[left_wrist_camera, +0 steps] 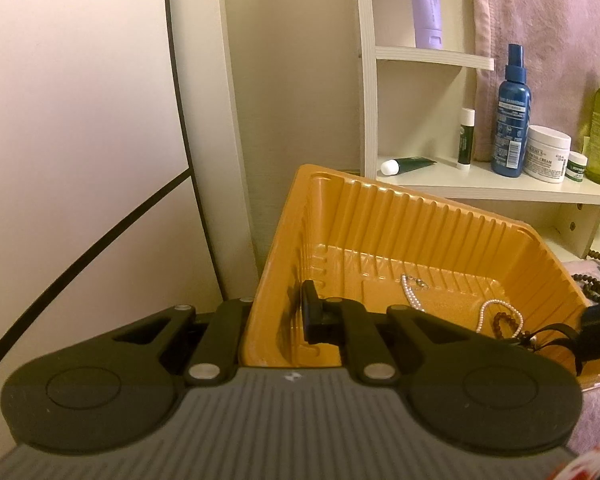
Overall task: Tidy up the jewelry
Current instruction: 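Carry the gold charm into the orange tray and open the right gripper, then pinch a short brown bead strand from the pile with the right gripper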
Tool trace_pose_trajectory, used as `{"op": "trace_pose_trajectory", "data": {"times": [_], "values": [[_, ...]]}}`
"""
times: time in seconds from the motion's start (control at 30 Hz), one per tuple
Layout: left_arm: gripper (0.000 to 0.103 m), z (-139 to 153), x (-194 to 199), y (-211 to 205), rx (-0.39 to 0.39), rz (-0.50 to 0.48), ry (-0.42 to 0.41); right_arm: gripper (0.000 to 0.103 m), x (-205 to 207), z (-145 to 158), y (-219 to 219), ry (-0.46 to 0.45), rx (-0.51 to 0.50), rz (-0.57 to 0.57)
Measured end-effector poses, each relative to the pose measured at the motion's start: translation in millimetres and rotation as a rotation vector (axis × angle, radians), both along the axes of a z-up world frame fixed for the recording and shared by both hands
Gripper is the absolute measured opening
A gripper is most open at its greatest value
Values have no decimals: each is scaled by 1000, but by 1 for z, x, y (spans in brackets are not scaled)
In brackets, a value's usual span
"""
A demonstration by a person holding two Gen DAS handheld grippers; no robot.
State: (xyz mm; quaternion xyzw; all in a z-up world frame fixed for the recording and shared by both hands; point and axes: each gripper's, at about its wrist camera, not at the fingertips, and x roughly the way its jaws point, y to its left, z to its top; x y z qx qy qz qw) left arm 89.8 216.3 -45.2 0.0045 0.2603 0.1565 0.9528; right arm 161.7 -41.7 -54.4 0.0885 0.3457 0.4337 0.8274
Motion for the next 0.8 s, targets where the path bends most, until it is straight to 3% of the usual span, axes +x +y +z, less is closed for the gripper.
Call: {"op": "trace_pose_trajectory", "data": {"times": [0.3, 0.53, 0.8], "values": [[10, 0, 0, 0, 3, 3, 2, 49, -11, 5, -57, -23, -50, -143], [10, 1, 0, 0, 10, 1, 5, 49, 1, -15, -99, -1, -150, -291], [10, 1, 1, 0, 15, 0, 8, 48, 22, -32, -125, 9, -200, -358]]}}
